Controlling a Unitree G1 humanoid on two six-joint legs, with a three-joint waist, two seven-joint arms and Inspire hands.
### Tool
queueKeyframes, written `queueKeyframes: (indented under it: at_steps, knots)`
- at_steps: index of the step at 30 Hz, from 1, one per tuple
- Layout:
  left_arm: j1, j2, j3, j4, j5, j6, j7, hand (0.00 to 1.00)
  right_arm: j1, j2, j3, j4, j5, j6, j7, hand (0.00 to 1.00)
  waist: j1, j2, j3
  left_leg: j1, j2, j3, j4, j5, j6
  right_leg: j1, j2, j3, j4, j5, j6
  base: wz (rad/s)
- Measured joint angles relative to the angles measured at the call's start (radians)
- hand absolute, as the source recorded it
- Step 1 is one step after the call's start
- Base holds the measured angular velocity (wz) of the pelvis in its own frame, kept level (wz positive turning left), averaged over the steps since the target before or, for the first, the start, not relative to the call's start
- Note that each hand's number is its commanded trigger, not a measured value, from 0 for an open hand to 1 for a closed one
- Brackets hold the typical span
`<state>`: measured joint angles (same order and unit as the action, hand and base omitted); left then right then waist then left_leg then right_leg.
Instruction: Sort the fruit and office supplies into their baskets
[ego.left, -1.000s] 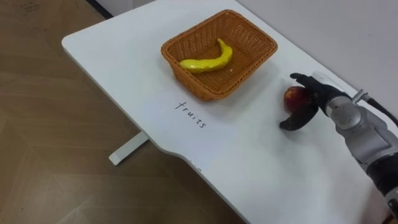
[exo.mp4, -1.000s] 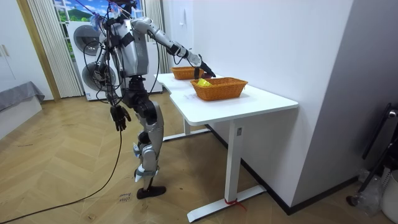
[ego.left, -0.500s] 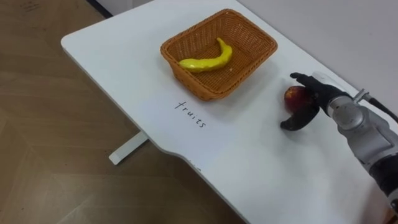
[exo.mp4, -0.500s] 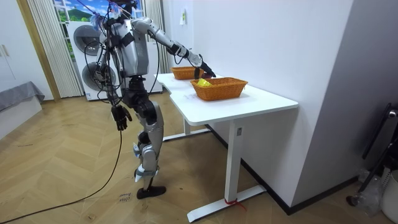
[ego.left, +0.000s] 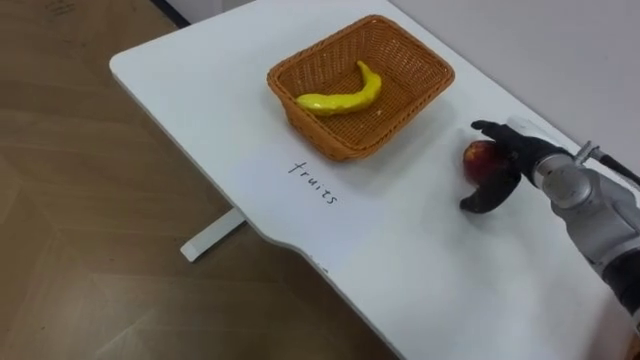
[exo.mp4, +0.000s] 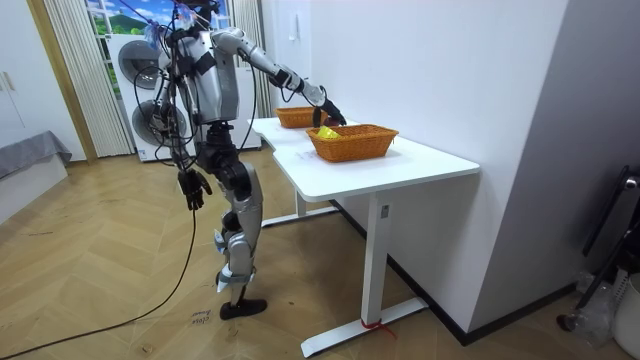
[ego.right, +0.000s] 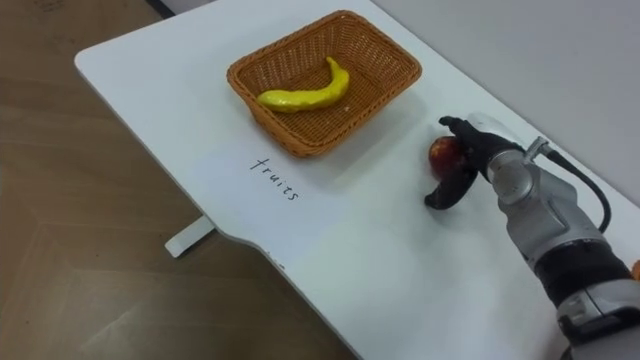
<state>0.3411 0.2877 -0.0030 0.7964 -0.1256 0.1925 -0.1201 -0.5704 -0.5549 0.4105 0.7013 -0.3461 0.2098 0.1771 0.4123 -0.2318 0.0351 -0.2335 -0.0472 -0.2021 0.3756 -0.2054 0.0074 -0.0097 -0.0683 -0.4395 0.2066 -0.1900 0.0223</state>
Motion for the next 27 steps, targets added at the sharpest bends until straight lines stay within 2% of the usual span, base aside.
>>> queueKeyframes:
  at_steps: [4, 27]
  knots:
    - [0.0, 0.0, 0.0, 0.001, 0.0, -0.002, 0.001, 0.0, 0.0, 0.0, 0.005, 0.017, -0.018, 0.001, 0.006, 1.0, 0.004, -0.003, 0.0031, 0.0, 0.0, 0.0, 0.0, 0.0, 0.0, -0.001, 0.0, 0.0, 0.0, 0.0, 0.0, 0.0]
    - [-0.023, 0.005, 0.002, 0.015, 0.002, -0.011, 0.021, 0.0, -0.008, 0.0, 0.005, 0.026, -0.022, 0.002, -0.004, 1.0, 0.007, -0.004, 0.0024, 0.0, 0.001, 0.003, -0.011, 0.0, 0.0, -0.005, 0.0, -0.001, -0.001, 0.0, 0.0, 0.0]
